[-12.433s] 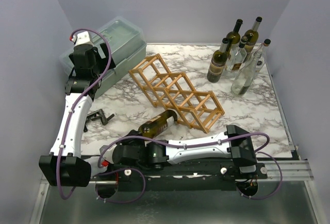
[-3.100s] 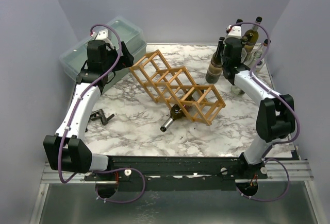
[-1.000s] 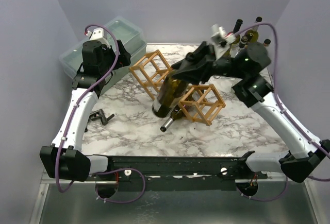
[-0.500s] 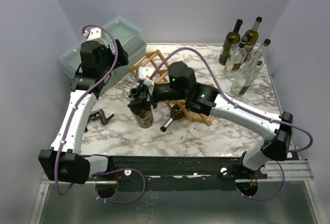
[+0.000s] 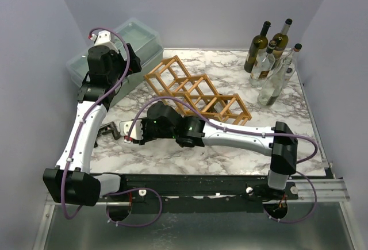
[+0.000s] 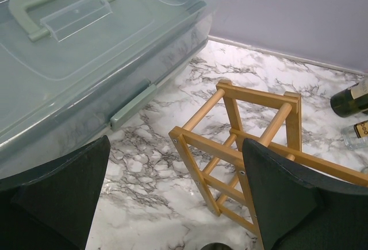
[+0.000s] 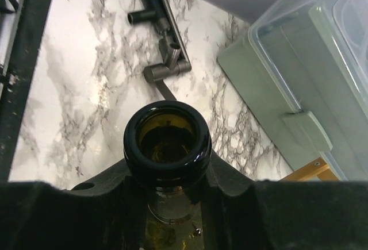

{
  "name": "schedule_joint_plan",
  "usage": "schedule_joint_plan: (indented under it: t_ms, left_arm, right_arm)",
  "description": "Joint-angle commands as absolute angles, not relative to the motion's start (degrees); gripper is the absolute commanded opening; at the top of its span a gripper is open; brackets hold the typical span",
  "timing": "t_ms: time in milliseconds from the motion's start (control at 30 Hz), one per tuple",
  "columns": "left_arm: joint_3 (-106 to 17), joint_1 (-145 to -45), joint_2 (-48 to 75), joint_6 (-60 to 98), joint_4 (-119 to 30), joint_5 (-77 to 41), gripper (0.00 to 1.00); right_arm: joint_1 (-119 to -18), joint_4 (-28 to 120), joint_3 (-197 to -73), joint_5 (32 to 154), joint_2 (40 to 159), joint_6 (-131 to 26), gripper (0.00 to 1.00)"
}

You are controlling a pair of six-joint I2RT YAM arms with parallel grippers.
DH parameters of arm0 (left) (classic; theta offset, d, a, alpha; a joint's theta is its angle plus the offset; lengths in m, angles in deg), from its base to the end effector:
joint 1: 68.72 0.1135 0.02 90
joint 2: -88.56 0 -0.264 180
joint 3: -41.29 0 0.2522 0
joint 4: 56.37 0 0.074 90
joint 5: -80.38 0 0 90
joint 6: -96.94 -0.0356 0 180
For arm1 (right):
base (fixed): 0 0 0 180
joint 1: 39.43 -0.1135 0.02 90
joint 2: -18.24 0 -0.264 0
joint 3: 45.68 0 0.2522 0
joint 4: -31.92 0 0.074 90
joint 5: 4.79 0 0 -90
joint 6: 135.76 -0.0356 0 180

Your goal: Put the wine bottle on the wine rack

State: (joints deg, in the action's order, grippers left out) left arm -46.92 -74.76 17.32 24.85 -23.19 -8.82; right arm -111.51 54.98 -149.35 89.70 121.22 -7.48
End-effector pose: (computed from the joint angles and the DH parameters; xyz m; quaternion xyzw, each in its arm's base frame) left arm 0.2800 -0.0291 0.4065 -0.0869 0.7950 -0.1191 0.5884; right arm 0.1305 0.4126 0.3321 -0.6940 0.4561 0.1928 0.5226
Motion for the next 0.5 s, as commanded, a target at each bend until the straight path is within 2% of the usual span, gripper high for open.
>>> schedule_joint_plan:
  t_ms: [0,467]
  left_arm:
    - [-46.99,-74.22,18.61,24.76,-23.36,-8.16,0.99]
    - [-47.09,-73.57,18.69,25.05,-23.36,-8.74,0.98]
  right_arm:
    - [-112.14,48.52,-149.68,82.66,121.68,0.58,0.01]
    - [-113.63,44.49,-150.55,77.05,128.15,9.92,0.01]
